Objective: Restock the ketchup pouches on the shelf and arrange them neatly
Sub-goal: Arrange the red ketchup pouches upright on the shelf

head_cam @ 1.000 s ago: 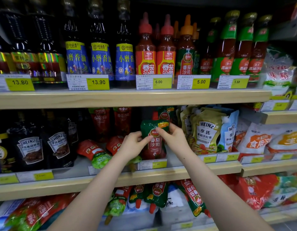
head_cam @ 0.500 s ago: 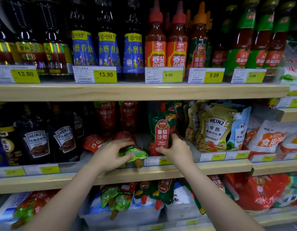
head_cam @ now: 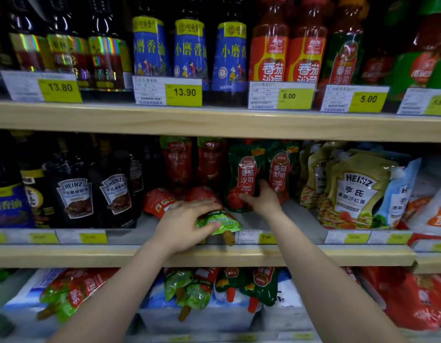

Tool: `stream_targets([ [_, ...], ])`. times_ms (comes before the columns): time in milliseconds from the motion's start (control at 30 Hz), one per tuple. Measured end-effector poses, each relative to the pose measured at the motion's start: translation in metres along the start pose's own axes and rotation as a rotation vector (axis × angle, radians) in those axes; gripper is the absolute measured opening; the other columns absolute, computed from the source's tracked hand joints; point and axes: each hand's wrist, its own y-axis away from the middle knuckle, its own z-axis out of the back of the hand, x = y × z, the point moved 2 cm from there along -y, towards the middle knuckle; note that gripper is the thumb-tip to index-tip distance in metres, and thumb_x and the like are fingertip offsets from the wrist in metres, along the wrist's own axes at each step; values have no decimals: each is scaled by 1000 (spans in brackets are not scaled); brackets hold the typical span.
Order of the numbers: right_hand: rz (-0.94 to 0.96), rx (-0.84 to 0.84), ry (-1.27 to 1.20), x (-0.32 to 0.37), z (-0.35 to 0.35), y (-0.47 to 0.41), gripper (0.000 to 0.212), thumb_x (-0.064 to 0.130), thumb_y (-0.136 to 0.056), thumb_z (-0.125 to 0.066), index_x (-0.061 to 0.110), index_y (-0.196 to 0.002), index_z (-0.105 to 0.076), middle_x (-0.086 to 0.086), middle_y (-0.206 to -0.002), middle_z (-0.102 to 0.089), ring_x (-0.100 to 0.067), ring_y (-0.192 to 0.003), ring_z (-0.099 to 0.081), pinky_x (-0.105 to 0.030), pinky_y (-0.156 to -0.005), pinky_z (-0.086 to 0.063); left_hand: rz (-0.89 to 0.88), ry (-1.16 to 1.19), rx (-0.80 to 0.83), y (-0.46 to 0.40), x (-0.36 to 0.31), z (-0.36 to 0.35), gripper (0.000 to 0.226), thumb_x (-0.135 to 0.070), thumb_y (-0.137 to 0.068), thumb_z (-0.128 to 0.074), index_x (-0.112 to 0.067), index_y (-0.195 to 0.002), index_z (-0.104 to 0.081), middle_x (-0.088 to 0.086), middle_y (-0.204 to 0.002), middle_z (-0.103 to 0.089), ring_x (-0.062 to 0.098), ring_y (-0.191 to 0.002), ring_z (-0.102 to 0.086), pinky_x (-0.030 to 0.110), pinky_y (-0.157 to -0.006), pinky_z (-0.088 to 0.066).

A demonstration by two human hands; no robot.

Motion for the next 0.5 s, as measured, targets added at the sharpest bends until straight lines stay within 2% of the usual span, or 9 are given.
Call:
stream_targets([
  [133,-17,-9,18,-2,-2,-3,61,38,-80,-68,16,-129,-40,-10,-130,-57,-33,-117,-54,-45,-96,-45,-6,2,-23,0,0,-2,55,-65,-82,-36,-43,-131,-46,-16,-142,-44,3,-132,-37,33,-107,-28],
  [500,-6,-69,-10,-5,2,-7,55,29,-81,-69,13,-127,-43,-13,-127,-59,-34,-115,-56,-41,-93,-45,-10,-12,-36,2,-1,-2,55,-63,-83,-36,-41,-132,-46,-17,-142,-44,2,-132,-36,32,-107,-27],
])
